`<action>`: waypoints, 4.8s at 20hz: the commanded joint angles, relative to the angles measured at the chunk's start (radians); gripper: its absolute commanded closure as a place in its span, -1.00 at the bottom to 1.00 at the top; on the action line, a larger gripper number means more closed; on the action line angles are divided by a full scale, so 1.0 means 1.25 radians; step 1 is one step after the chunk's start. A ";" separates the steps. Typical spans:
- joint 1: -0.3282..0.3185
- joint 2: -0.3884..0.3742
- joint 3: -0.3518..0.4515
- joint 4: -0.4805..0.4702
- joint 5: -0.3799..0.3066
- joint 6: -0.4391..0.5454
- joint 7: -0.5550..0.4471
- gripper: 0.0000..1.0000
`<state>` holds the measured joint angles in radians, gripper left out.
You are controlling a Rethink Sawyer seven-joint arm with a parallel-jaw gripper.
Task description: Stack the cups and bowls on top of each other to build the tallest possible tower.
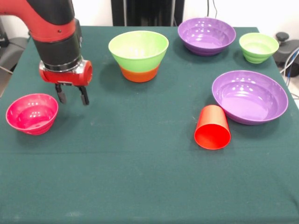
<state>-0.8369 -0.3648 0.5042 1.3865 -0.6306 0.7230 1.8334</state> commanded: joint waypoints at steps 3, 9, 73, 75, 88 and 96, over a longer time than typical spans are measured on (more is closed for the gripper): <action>0.021 0.065 0.036 -0.037 -0.044 -0.046 -0.139 -1.00; 0.021 -0.008 0.017 0.017 -0.026 -0.002 -0.112 -1.00; 0.062 -0.004 -0.010 -0.086 0.011 -0.134 -0.027 -1.00; 0.064 -0.002 -0.010 -0.086 0.016 -0.136 -0.023 -1.00; 0.041 0.044 -0.016 -0.079 0.032 -0.189 -0.020 -1.00; 0.038 0.064 -0.051 -0.051 0.033 -0.230 0.034 -1.00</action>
<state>-0.8040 -0.3201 0.4445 1.2977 -0.5879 0.4967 1.8334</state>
